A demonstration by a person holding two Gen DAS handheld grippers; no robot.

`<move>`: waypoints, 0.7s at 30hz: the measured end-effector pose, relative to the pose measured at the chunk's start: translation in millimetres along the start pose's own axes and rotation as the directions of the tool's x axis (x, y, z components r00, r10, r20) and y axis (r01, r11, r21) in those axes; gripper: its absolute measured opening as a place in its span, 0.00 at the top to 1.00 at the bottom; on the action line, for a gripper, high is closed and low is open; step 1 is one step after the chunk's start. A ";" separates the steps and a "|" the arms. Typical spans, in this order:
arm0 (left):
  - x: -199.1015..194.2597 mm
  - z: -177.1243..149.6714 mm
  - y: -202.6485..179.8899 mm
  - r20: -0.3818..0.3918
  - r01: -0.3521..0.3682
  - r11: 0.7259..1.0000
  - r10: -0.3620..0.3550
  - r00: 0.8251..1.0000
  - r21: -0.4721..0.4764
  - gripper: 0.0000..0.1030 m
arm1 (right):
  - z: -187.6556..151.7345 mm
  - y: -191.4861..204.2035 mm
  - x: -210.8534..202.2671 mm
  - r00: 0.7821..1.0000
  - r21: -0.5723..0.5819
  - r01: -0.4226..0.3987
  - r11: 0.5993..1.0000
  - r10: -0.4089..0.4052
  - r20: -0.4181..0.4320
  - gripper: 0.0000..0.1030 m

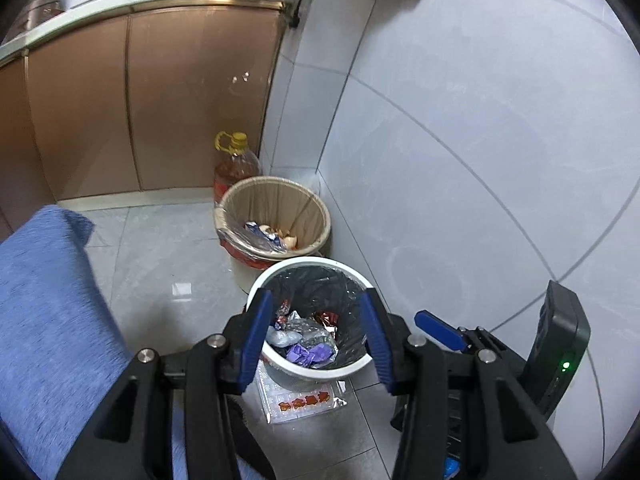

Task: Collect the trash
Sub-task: 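Move both open tools back over the table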

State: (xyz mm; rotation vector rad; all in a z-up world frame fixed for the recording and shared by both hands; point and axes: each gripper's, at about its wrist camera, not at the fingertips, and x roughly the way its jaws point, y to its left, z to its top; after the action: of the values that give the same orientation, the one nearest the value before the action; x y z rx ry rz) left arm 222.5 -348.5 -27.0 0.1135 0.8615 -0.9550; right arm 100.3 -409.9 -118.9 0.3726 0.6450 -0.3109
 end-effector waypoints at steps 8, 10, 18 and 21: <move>-81.6 -33.3 27.9 0.092 -0.065 0.996 0.071 0.993 -0.059 0.52 | -9.0 53.2 -43.6 0.998 -0.139 -0.031 0.990 0.038 0.044 0.31; -99.9 -41.5 35.4 0.114 -0.088 0.993 0.096 0.989 -0.074 0.52 | -12.4 69.2 -55.2 0.997 -0.173 -0.051 0.984 0.061 0.053 0.30; -169.9 -79.1 62.7 0.193 -0.137 0.980 0.164 0.967 -0.147 0.52 | -21.7 116.0 -84.1 0.988 -0.285 -0.109 0.952 0.136 0.075 0.28; -183.9 -89.2 66.7 0.210 -0.145 0.976 0.179 0.961 -0.164 0.52 | -27.9 128.8 -95.7 0.984 -0.318 -0.126 0.940 0.159 0.081 0.27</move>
State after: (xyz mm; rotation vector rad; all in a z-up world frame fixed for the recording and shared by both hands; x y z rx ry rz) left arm 168.1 -146.2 21.4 -0.0493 0.7000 -0.7316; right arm 63.8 -267.8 -48.3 0.0971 0.5492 -0.0854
